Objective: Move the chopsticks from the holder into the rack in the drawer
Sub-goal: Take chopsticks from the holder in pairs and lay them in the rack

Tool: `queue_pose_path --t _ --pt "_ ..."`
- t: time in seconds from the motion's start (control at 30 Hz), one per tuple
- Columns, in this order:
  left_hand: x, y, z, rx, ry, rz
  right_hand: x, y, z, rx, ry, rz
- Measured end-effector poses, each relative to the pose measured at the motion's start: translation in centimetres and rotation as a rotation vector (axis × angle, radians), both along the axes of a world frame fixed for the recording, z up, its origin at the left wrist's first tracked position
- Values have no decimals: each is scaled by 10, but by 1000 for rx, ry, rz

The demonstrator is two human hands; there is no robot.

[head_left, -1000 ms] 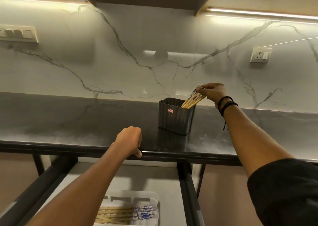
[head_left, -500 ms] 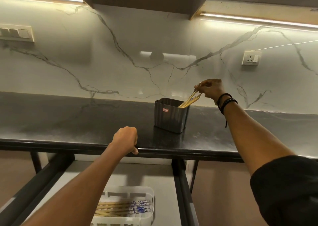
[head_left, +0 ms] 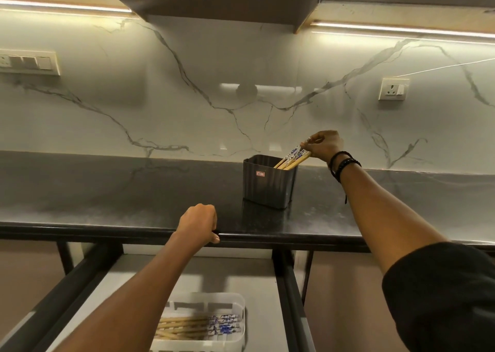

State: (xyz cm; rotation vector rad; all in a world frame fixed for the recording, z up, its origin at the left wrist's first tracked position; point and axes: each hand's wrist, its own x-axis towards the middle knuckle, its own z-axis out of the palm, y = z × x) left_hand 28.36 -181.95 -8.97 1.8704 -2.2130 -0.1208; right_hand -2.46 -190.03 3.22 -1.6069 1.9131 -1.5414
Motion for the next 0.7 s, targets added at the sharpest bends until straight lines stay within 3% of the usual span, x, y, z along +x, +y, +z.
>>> queue_pose_path --t 0.3,0.7 --pt "1 2 -3 -19 8 -7 12 11 1 -118 199 48" --pt "0 6 -5 -20 12 -5 26 17 13 -34 562 178"
